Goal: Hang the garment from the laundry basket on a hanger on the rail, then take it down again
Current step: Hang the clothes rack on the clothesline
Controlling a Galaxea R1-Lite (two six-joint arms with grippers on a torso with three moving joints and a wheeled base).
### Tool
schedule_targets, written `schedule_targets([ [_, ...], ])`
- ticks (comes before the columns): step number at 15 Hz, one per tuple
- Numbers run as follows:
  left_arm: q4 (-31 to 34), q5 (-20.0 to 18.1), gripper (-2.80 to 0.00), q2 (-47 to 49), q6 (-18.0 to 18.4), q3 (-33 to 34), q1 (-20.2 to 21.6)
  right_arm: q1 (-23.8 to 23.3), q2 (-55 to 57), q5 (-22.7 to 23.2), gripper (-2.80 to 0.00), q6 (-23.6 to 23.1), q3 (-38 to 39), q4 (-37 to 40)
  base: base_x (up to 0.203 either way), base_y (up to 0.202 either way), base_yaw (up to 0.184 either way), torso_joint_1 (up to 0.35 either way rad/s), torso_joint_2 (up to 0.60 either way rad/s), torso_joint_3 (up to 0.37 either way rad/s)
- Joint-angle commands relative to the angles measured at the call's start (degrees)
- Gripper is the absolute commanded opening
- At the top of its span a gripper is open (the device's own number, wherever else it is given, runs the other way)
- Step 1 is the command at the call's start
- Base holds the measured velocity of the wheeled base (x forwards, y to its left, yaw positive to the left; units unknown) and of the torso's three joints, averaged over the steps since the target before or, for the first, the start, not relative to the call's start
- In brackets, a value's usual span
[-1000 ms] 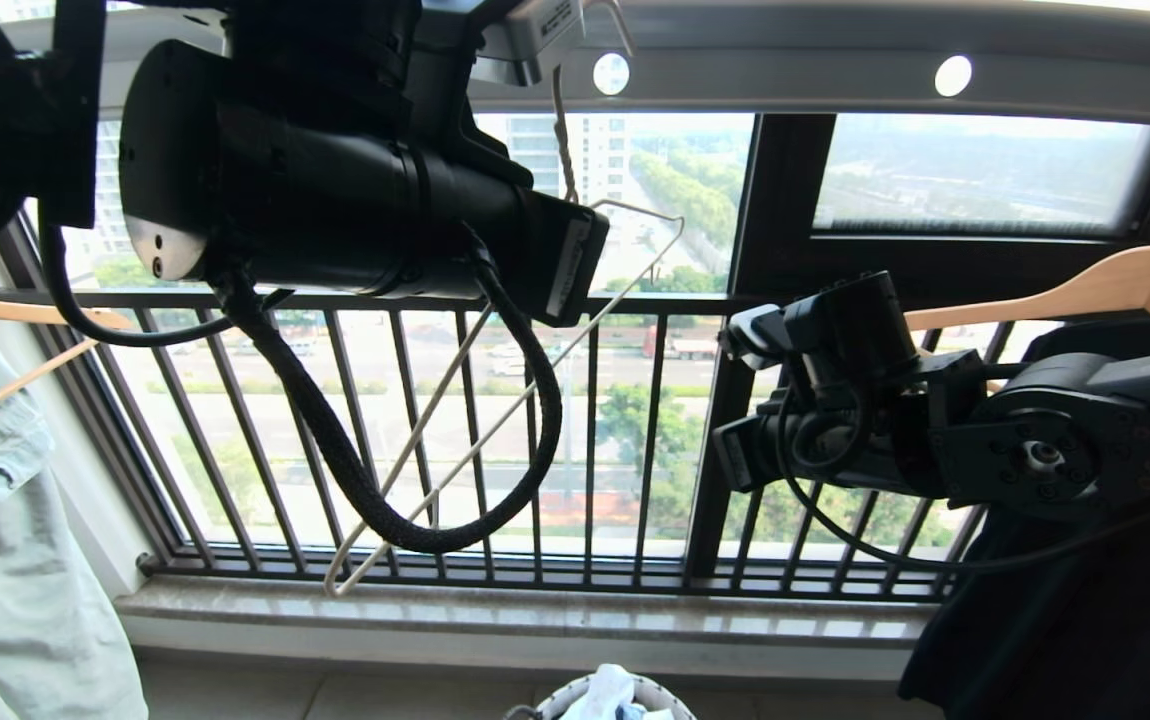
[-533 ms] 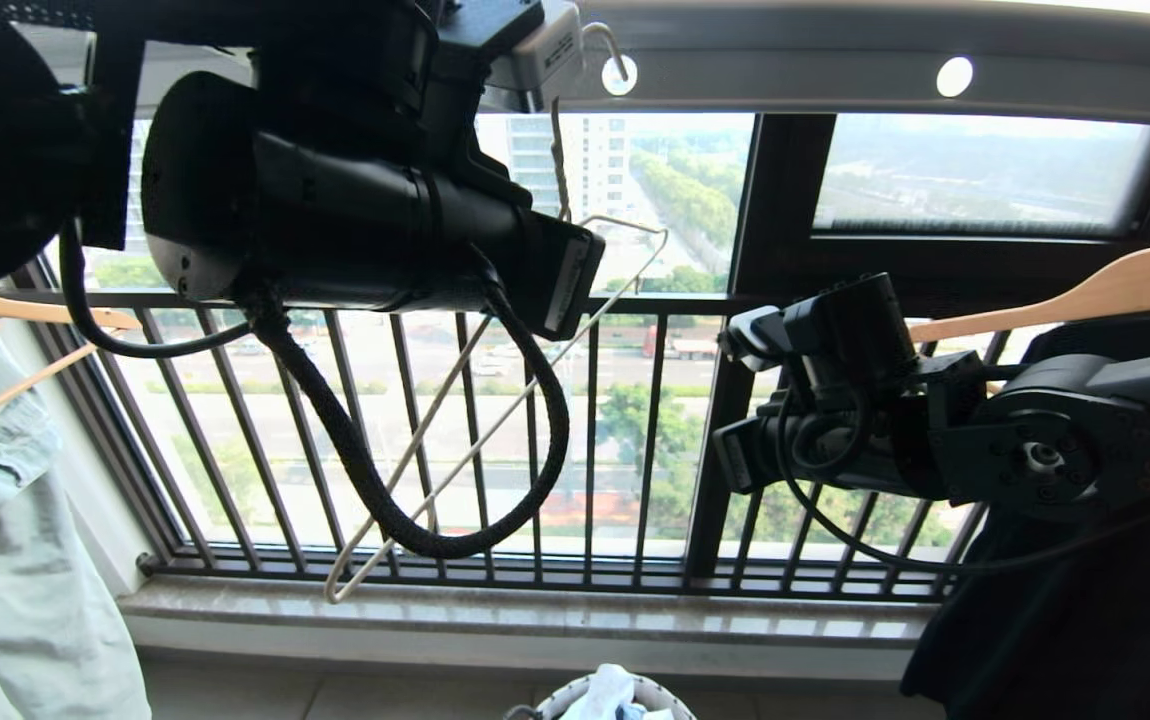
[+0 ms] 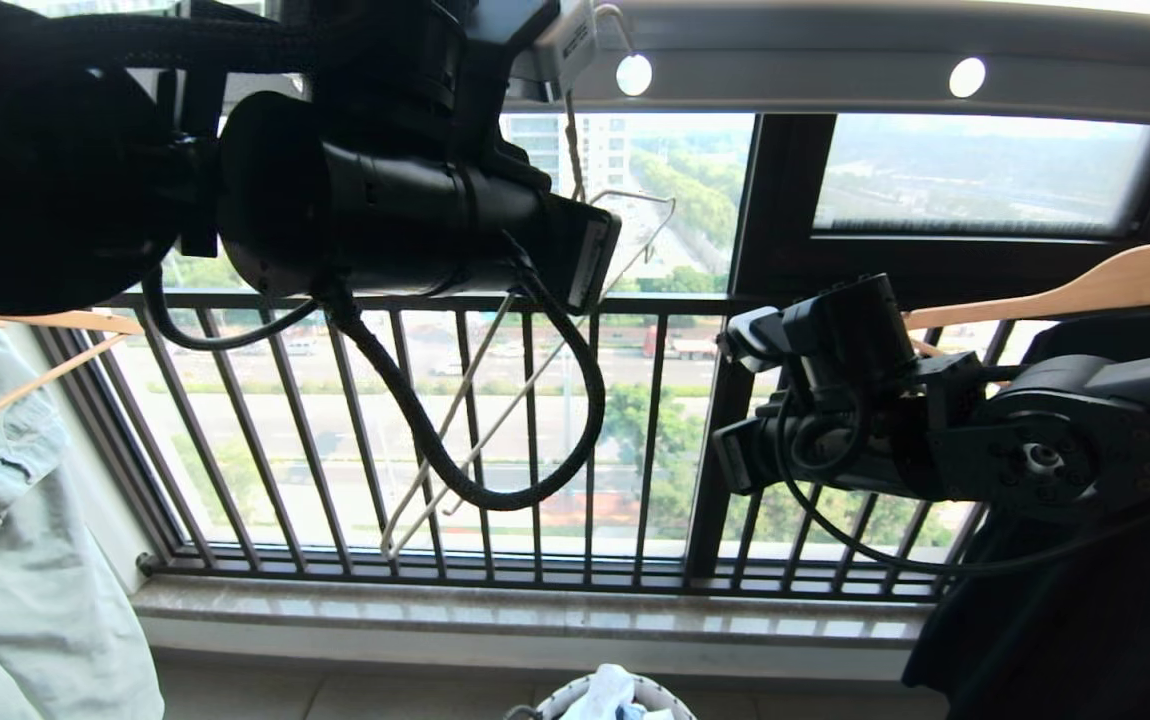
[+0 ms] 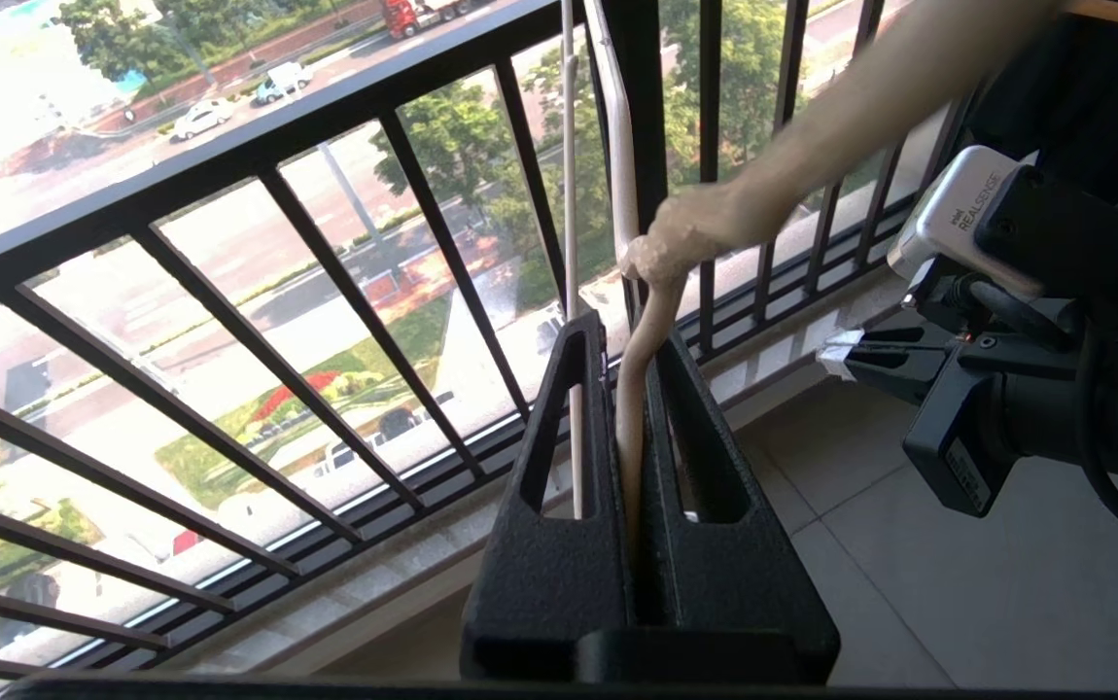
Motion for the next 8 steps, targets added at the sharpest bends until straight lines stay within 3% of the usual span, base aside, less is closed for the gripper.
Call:
schedule_targets([
  [1,0.06,0.11,-2.80,1.39,0.11,-0.05,0.03,0.02,0.09,-0.08,-2.80,0.01,0.00,-0.05,0.000,0.000,0.000,0.000,0.00,0.000],
  [8,-0.02,0.13,-2.80,3.44,1.83,-3.26,0.29,0.02,-0.14,-0.08,-2.80,-0.27,0.00,-0.05,0.000,0.000,0.000,0.000,0.00,0.000],
])
